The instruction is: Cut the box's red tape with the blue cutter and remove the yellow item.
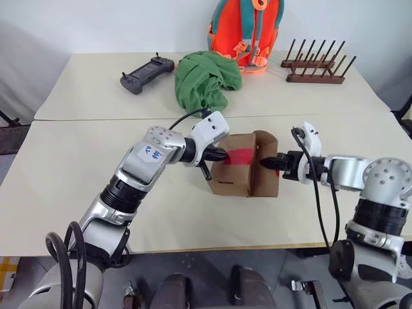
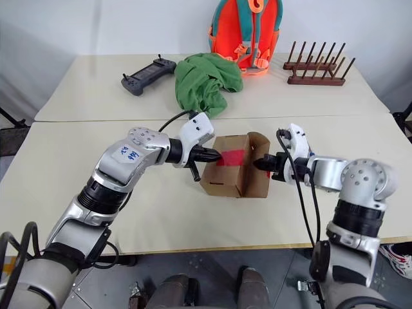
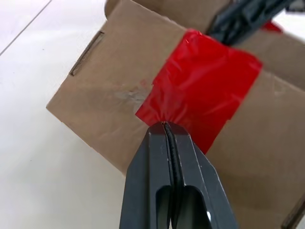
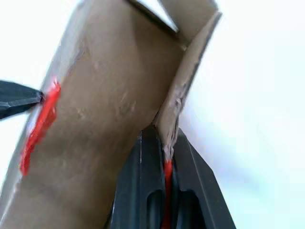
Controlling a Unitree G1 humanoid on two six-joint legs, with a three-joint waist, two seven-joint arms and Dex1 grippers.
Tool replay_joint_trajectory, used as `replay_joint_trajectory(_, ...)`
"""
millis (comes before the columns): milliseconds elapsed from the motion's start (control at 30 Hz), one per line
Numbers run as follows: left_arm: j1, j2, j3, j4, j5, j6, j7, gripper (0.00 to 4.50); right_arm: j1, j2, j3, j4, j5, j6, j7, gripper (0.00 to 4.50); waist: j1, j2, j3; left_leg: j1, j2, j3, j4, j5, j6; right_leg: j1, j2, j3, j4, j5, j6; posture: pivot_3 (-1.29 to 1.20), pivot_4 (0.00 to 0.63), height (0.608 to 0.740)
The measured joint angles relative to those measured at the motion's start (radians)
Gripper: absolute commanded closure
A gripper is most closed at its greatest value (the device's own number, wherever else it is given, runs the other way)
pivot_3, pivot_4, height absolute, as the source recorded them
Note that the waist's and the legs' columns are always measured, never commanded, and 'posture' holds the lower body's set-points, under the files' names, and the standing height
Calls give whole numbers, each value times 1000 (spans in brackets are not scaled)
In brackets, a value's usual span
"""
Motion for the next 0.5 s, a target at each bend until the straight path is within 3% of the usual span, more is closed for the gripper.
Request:
replay_joint_trajectory(167, -3, -33, 8, 35, 13, -27, 12, 4500, -90, -115, 83, 70, 141, 0, -91, 4446, 8, 0, 0, -1, 0, 1, 0, 0, 0, 0, 0, -1, -2, 0, 0, 0, 150, 740)
replay_joint_trajectory(500, -3, -100, 8, 78, 24, -30, 44, 4500, -239, -388, 406, 87, 383, 0, -142, 4446, 24, 0, 0, -6, 0, 2, 1, -1, 2, -1, 0, -5, -4, 0, 0, 0, 150, 740)
